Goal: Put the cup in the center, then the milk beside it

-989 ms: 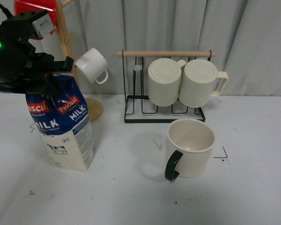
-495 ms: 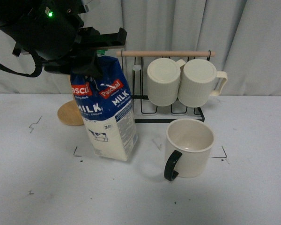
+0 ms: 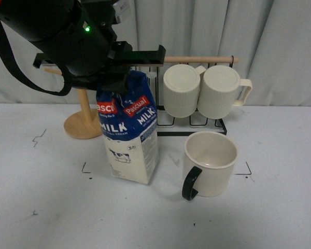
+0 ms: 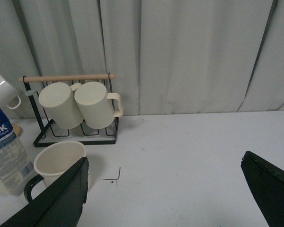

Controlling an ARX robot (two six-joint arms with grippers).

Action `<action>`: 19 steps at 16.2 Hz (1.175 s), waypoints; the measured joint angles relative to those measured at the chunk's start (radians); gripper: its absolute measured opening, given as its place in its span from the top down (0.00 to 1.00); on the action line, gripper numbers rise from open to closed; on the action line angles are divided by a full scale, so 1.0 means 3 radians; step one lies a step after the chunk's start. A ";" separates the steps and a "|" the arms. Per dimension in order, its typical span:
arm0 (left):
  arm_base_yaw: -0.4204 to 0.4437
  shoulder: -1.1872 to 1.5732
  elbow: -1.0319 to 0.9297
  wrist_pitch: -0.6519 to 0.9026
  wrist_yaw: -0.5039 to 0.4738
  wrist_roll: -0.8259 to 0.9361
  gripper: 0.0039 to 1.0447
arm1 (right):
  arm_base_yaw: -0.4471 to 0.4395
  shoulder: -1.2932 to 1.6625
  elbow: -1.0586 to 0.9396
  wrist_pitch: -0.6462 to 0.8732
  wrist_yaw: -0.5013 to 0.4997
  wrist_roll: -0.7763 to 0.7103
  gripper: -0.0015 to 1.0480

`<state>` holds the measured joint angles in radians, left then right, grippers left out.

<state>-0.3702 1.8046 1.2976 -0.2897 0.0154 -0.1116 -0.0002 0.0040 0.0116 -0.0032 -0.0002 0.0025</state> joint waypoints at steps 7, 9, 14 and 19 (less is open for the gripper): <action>-0.0135 0.0076 0.0000 0.0071 -0.0123 -0.0074 0.96 | 0.0000 0.0000 0.0000 -0.0001 0.0000 0.0000 0.06; -0.0161 0.0102 0.0000 0.0028 -0.0201 -0.0072 0.96 | 0.0000 0.0000 0.0000 0.0000 0.0000 0.0000 0.06; -0.0207 0.0139 0.0001 0.0020 -0.0193 -0.0186 0.96 | 0.0000 0.0000 0.0000 -0.0001 0.0000 0.0000 0.06; -0.0266 0.0192 0.0071 -0.0004 -0.0216 -0.0254 0.96 | 0.0000 0.0000 0.0000 -0.0001 0.0000 0.0000 0.06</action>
<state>-0.4500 1.8622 1.3190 -0.2909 -0.0494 -0.1879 -0.0002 0.0040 0.0116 -0.0036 -0.0002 0.0025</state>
